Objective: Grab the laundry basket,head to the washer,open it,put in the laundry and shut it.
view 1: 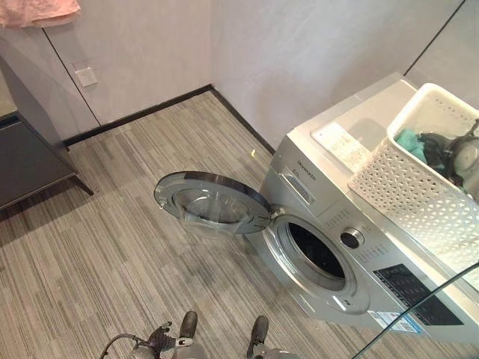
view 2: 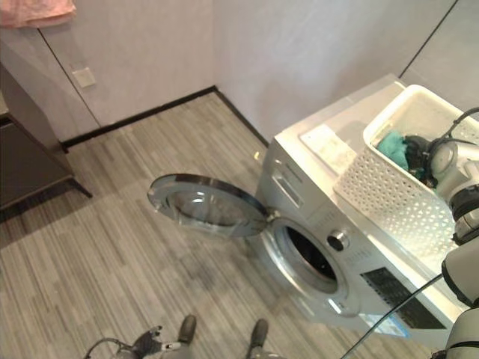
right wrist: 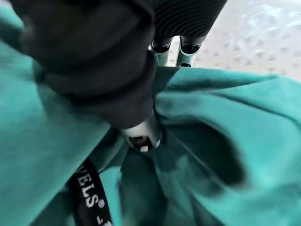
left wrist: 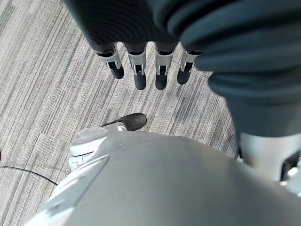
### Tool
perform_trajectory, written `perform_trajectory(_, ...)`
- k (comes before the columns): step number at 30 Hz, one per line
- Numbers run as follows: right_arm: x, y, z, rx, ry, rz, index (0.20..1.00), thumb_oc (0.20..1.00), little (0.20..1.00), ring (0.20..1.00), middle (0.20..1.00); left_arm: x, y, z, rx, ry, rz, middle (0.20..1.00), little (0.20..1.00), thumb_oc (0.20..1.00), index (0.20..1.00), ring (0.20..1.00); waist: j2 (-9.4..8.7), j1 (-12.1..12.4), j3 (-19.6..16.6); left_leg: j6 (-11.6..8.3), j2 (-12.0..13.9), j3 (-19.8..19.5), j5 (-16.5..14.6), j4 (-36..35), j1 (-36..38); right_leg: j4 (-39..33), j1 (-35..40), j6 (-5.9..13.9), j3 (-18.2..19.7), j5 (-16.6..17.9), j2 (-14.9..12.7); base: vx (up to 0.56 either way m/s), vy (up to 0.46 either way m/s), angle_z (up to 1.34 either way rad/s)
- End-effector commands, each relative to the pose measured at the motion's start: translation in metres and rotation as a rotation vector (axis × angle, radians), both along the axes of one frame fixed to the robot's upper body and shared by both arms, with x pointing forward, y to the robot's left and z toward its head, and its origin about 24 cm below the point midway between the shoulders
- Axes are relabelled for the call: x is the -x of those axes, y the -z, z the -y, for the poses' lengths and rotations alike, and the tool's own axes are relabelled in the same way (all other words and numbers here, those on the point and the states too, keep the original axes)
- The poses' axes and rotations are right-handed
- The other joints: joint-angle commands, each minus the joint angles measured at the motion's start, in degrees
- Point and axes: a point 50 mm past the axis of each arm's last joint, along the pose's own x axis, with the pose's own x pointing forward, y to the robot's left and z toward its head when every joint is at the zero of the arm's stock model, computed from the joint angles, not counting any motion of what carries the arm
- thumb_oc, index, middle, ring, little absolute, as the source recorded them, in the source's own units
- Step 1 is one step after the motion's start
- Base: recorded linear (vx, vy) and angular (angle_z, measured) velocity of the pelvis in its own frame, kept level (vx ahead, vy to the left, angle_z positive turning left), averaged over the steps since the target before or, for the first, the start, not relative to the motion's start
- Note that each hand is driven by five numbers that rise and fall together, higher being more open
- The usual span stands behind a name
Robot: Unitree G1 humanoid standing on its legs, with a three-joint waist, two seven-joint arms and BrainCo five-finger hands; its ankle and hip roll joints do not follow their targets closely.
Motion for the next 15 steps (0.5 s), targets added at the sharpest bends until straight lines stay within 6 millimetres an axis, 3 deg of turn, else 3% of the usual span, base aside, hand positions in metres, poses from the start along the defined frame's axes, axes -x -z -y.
perform_trajectory(1,-0.001,-0.001,-0.001,-0.005,-0.004,0.041,0.200,0.200,0.200,0.200,0.200,-0.004,0.002,0.010,-0.006,0.060,-0.009,1.000,1.000,1.000,1.000,1.000,-0.49,-0.3,1.1,1.37,0.2,1.9,-2.3,0.3,1.6,0.1,3.6,4.80,4.1,-5.1,-3.1,0.00,0.000,0.00)
perform_trajectory(5,-0.001,-0.017,-0.005,-0.027,-0.051,0.140,0.200,0.200,0.200,0.200,0.200,-0.002,0.002,0.010,-0.008,0.047,-0.005,1.000,1.000,1.000,1.000,1.000,-0.47,-0.9,1.0,1.37,0.1,2.3,-2.5,0.3,1.9,0.1,3.8,4.96,4.2,-5.0,-3.2,0.00,0.009,-0.01)
perform_trajectory(8,0.007,-0.030,0.005,-0.055,-0.036,0.239,0.200,0.200,0.200,0.200,0.200,-0.001,0.002,0.009,-0.013,0.051,0.000,1.000,1.000,1.000,1.000,1.000,-0.54,-1.2,0.7,1.45,0.0,2.3,-2.8,0.3,2.1,0.1,4.1,5.16,4.0,-5.0,-3.5,-0.01,0.018,-0.01)
perform_trajectory(9,0.011,-0.045,0.005,-0.067,-0.053,0.326,0.200,0.200,0.200,0.200,0.200,-0.001,0.002,0.009,-0.015,0.048,0.005,1.000,1.000,1.000,1.000,1.000,-0.49,-1.5,0.5,1.51,-0.1,2.4,-2.9,0.3,2.3,0.1,4.2,5.29,4.0,-4.9,-3.6,0.00,0.037,0.02)
perform_trajectory(11,0.015,-0.049,0.008,-0.078,-0.051,0.372,0.200,0.200,0.200,0.200,0.200,-0.001,0.002,0.009,-0.017,0.047,0.006,1.000,1.000,1.000,1.000,1.000,-0.56,-1.5,0.3,1.55,-0.2,2.4,-3.1,0.3,2.5,0.1,4.4,5.36,3.9,-4.9,-3.7,0.00,0.000,0.00)
perform_trajectory(15,0.032,-0.080,0.016,-0.092,-0.060,0.618,0.200,0.200,0.200,0.200,0.200,0.001,0.003,0.010,-0.027,0.048,0.010,1.000,1.000,1.000,1.000,1.000,-0.28,-1.9,-0.5,1.74,-0.4,2.4,-3.6,0.3,3.0,0.1,5.1,5.56,3.6,-5.0,-4.0,0.01,0.015,0.00)
